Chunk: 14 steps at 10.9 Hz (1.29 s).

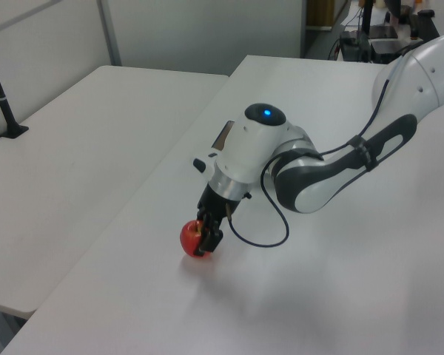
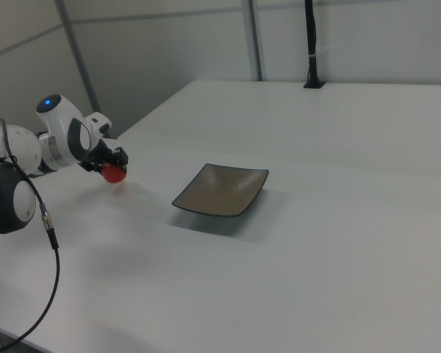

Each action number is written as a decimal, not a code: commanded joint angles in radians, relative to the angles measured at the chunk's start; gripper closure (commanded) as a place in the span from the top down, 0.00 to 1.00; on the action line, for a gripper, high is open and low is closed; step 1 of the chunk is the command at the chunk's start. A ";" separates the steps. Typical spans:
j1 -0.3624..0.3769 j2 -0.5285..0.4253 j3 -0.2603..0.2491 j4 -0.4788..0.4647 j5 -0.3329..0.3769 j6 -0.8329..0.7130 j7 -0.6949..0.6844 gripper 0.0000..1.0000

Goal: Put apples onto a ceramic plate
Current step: 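Lift the grasped apple up off the table, then carry the apple over the brown square plate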

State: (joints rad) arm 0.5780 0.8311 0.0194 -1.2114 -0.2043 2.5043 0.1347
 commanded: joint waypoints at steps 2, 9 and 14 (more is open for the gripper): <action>-0.027 -0.263 -0.001 -0.143 0.016 -0.094 0.083 0.04; -0.174 -0.632 -0.004 -0.264 0.111 -0.590 0.072 0.04; -0.312 -0.601 -0.012 -0.258 0.155 -0.576 -0.031 0.04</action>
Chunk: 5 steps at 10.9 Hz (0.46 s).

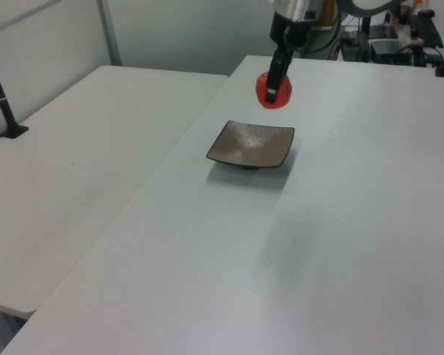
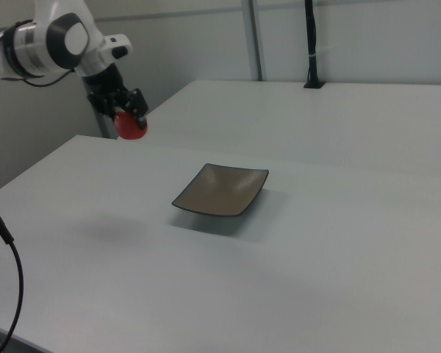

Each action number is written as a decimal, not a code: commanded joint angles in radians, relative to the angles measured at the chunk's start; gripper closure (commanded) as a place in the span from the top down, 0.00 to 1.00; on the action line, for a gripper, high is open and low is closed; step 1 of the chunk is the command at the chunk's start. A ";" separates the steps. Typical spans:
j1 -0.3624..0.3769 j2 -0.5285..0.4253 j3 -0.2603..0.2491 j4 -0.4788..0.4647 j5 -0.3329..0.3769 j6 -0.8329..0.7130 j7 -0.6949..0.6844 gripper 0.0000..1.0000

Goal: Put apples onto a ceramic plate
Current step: 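Carry the apple over the brown square plate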

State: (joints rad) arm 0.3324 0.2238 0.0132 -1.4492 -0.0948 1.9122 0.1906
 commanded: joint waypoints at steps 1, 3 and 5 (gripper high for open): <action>-0.094 0.011 -0.010 -0.020 0.064 0.056 -0.126 0.04; -0.145 0.064 -0.010 -0.022 0.058 0.172 -0.193 0.04; -0.170 0.126 -0.012 -0.034 0.064 0.267 -0.264 0.05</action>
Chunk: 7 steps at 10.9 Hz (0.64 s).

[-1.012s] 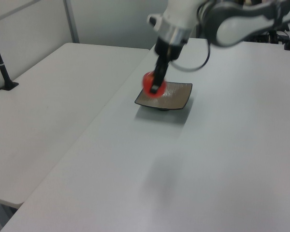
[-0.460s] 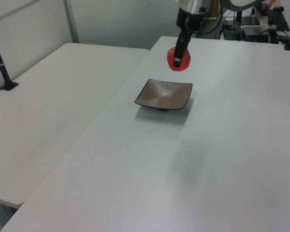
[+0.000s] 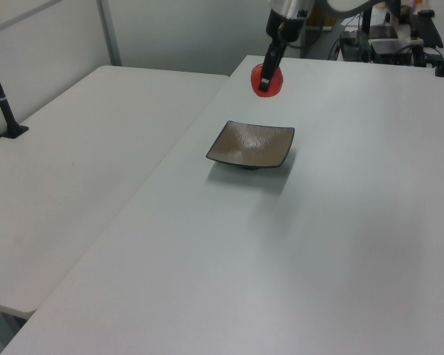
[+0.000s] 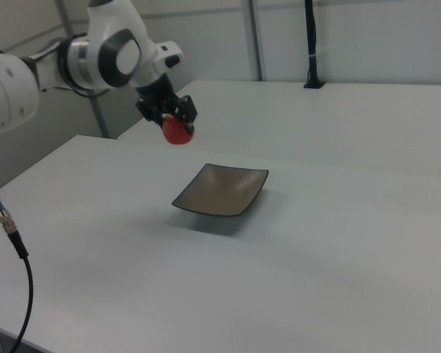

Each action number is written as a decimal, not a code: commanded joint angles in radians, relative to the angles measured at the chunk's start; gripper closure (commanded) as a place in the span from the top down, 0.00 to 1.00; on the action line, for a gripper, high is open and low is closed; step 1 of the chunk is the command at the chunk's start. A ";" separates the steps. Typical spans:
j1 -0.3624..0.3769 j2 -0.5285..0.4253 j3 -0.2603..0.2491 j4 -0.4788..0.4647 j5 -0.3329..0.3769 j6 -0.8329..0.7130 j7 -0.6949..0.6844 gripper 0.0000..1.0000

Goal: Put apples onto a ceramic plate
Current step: 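Carry the apple over the brown square plate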

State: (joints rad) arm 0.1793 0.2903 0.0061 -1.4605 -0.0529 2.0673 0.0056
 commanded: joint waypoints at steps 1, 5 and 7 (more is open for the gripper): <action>-0.027 0.094 -0.008 -0.035 0.022 0.176 -0.081 0.05; -0.040 0.199 -0.009 -0.103 0.022 0.404 -0.101 0.05; -0.043 0.225 -0.009 -0.132 0.022 0.448 -0.118 0.05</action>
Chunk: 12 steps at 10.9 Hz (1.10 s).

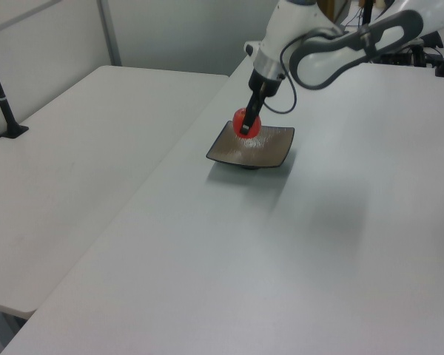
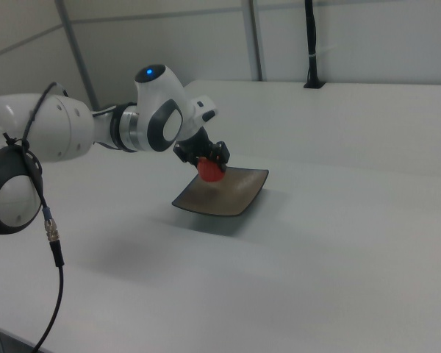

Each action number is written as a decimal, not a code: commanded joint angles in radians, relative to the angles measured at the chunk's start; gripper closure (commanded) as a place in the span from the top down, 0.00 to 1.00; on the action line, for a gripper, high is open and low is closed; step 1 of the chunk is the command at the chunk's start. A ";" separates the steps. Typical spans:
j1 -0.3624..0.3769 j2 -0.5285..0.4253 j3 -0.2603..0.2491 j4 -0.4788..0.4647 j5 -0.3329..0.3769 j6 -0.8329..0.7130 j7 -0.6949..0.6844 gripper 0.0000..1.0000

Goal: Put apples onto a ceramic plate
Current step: 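Lower the apple onto the plate and open the gripper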

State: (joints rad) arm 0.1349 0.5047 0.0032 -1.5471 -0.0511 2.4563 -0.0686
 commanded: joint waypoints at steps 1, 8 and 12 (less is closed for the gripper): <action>-0.003 0.012 -0.006 -0.066 0.020 0.099 -0.043 0.05; -0.001 0.074 -0.006 -0.082 0.013 0.190 -0.039 0.40; 0.000 0.072 -0.006 -0.082 0.011 0.188 -0.033 1.00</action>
State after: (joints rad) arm 0.1323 0.5800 0.0014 -1.6114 -0.0511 2.6200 -0.0778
